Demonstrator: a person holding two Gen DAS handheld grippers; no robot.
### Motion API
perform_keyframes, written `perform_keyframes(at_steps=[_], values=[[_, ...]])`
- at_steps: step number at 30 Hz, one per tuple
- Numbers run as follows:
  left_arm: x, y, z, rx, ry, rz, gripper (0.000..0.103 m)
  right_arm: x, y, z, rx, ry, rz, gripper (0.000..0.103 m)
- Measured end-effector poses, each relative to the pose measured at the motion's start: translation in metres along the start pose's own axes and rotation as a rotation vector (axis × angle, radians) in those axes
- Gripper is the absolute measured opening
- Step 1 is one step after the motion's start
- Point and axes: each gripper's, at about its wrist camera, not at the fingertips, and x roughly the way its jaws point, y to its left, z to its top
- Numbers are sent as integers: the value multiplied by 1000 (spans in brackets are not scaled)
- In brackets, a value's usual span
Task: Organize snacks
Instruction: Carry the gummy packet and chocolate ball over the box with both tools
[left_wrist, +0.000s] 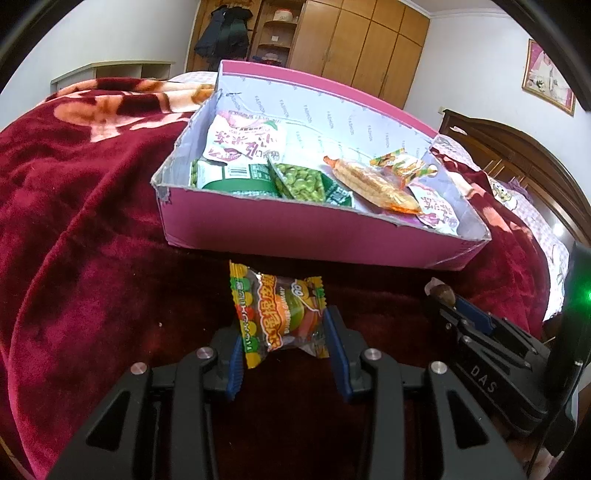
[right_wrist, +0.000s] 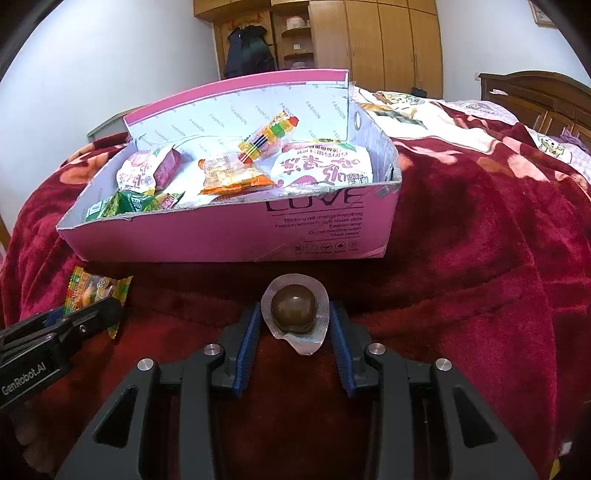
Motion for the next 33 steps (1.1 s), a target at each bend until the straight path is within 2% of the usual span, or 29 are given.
perform_keyframes(at_steps=[9, 18, 33], values=[[-21, -12, 1, 44, -40, 2, 40, -19, 0, -3, 6, -19, 19, 38], [-44, -18, 3, 45, -79, -3, 40, -50, 2, -13, 36, -33, 86, 38], [-72, -32, 10, 75, -123, 4, 40, -92, 17, 3, 1, -104, 162, 38]])
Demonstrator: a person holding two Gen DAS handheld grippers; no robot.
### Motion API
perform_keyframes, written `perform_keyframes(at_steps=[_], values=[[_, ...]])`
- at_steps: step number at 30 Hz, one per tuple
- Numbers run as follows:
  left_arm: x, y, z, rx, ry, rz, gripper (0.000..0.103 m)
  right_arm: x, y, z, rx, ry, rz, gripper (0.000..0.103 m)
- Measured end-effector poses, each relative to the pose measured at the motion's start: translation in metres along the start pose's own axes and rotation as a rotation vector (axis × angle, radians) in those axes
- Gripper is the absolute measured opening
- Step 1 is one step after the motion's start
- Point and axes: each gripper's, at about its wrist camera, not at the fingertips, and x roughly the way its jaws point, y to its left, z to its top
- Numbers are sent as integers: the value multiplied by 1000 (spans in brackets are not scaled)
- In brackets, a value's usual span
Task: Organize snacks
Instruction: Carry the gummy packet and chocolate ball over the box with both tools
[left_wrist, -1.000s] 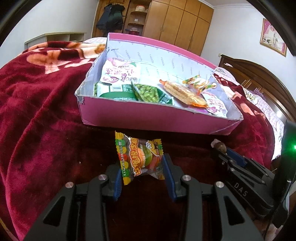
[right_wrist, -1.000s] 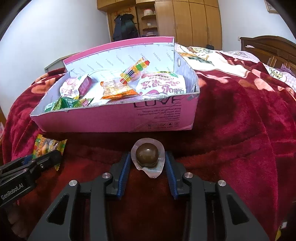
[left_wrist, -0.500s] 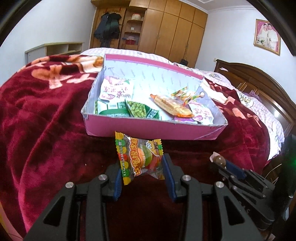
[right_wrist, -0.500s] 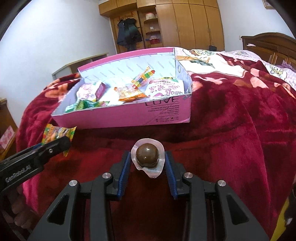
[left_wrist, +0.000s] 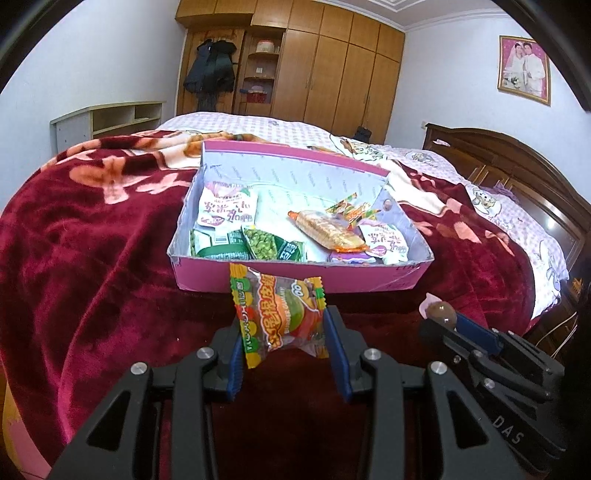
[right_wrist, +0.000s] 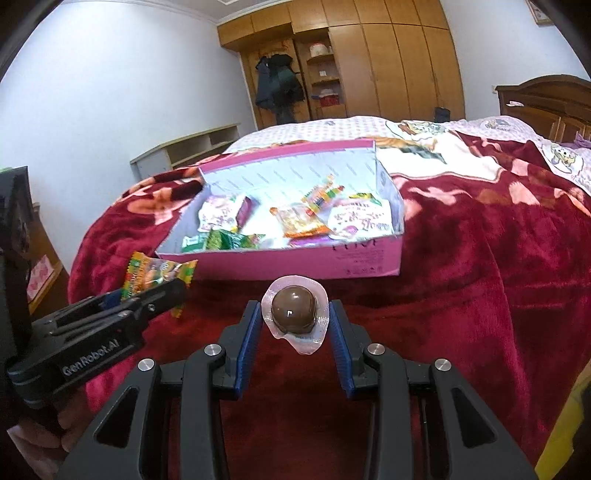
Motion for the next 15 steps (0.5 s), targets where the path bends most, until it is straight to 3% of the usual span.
perform_keyframes(at_steps=[15], values=[[9, -4, 40, 30, -27, -4, 40, 3, 0, 36, -6, -18, 45, 38]])
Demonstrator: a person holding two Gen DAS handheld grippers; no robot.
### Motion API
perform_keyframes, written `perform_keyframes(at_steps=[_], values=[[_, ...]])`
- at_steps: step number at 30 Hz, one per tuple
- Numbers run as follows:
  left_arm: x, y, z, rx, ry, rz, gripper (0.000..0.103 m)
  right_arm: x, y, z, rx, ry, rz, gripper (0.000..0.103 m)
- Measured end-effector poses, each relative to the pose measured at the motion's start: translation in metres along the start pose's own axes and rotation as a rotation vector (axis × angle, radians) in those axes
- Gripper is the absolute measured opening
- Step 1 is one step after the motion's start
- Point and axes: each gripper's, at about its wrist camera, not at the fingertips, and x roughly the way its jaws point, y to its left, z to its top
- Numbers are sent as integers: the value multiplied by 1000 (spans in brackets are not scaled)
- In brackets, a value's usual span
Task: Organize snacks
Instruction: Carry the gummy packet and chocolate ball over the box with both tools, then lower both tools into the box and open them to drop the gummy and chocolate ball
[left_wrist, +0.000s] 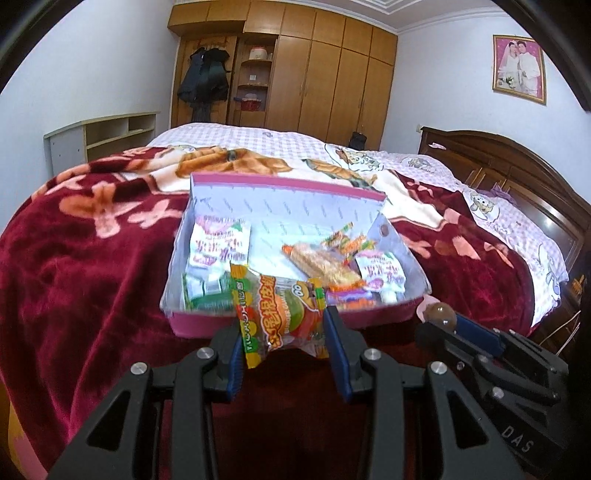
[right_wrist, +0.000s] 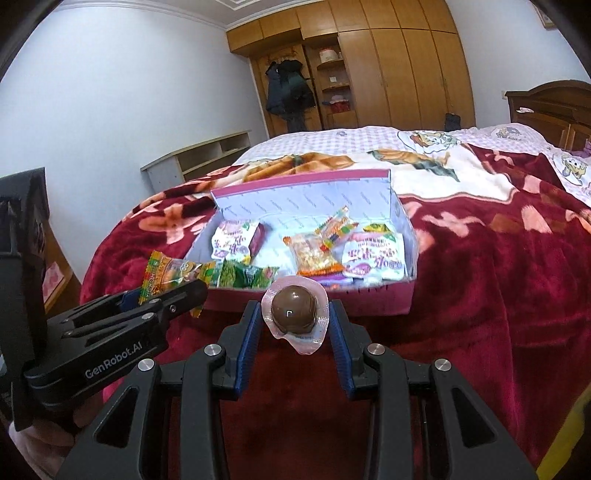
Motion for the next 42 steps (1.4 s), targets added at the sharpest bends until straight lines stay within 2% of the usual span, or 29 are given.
perform_keyframes(at_steps=[13, 22, 35, 39, 40, 42], values=[[43, 2, 41, 28, -8, 12, 40, 38, -2, 38, -30, -2, 12, 38], [83, 6, 60, 37, 18, 40, 41, 72, -6, 65, -53, -6, -3, 38], [136, 12, 59, 15, 121, 75, 41, 119, -31, 71, -9, 63, -40, 38], [140, 13, 57, 22, 124, 94, 41, 126, -35, 69, -8, 75, -52, 38], [141, 13, 57, 23, 123, 94, 42, 128, -36, 69, -6, 78, -54, 38], [141, 13, 57, 22, 126, 92, 53, 132, -39, 68, 1, 91, -50, 38]])
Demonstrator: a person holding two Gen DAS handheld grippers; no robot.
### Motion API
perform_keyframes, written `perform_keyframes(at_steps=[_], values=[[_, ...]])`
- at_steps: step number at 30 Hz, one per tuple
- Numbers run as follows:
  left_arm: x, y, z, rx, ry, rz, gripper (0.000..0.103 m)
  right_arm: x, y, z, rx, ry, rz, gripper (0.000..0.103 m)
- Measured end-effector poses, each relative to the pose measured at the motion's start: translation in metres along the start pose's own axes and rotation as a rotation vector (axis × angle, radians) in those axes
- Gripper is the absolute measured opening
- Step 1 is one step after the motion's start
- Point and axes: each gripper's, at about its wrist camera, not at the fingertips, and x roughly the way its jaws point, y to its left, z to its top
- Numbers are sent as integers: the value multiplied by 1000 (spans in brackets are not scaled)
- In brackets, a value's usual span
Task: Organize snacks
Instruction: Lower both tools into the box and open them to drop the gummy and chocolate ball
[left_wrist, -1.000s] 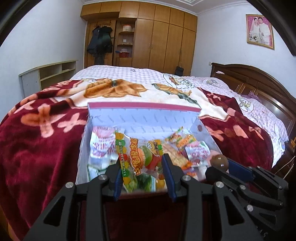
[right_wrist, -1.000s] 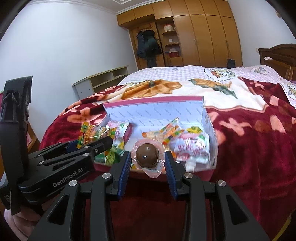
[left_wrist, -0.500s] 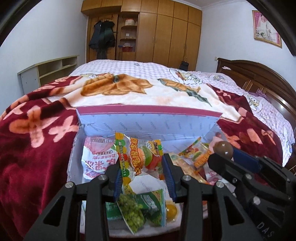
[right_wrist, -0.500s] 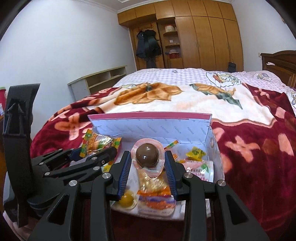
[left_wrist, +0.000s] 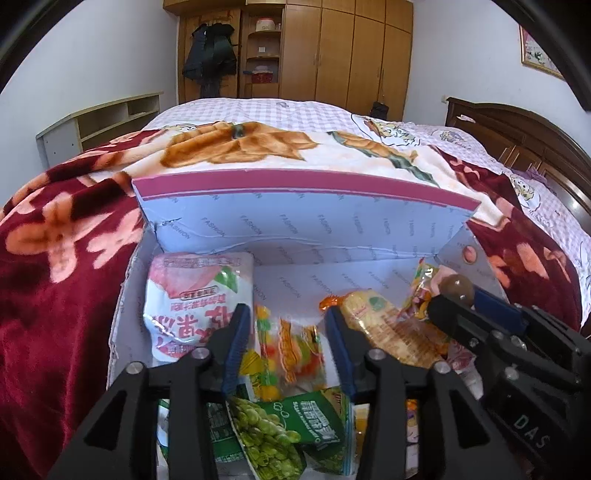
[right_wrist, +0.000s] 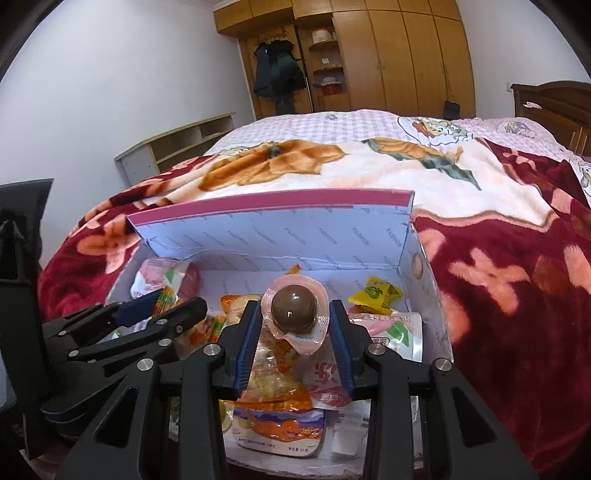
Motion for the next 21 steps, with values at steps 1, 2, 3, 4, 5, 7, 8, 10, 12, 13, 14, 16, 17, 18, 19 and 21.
perform_keyframes(at_steps=[1, 2, 3, 4, 5, 7, 8, 10, 12, 13, 14, 16, 17, 18, 19, 21], values=[[0, 0, 0, 0, -1, 0, 55, 1, -1, -1, 8, 4, 1, 38], [0, 0, -1, 0, -3, 5, 59, 1, -2, -2, 17, 8, 3, 39], [1, 0, -1, 1, -5, 10, 61, 1, -3, -2, 23, 12, 5, 39], [1, 0, -2, 2, -5, 17, 63, 1, -4, -3, 27, 13, 5, 41], [1, 0, -2, 0, -2, 22, 66, 0, -4, -3, 33, 14, 5, 46], [0, 2, -2, -12, 3, 29, 67, -2, -5, -3, 39, 10, 15, 49], [0, 3, -3, -17, 4, 27, 67, -5, -5, -3, 38, 5, 18, 50], [-3, 4, -4, -22, 4, 30, 67, -9, -3, -4, 32, -4, 19, 51], [-8, 3, -5, -22, -1, 36, 68, -13, 0, -5, 21, -13, 26, 53], [-11, 3, -6, -23, -5, 39, 68, -17, 2, -5, 13, -20, 29, 54], [-13, 3, -6, -28, -6, 40, 68, -19, 3, -6, 8, -25, 30, 54], [-18, 3, -6, -39, -9, 38, 68, -25, 7, -7, -3, -36, 32, 54], [-20, 4, -6, -43, -11, 36, 68, -27, 8, -7, -5, -40, 34, 54], [-22, 4, -7, -45, -14, 36, 68, -30, 10, -8, -8, -45, 36, 54], [-25, 5, -7, -45, -19, 37, 68, -33, 12, -9, -10, -50, 38, 55], [-31, 5, -8, -44, -29, 43, 68, -37, 14, -10, -13, -59, 40, 55]])
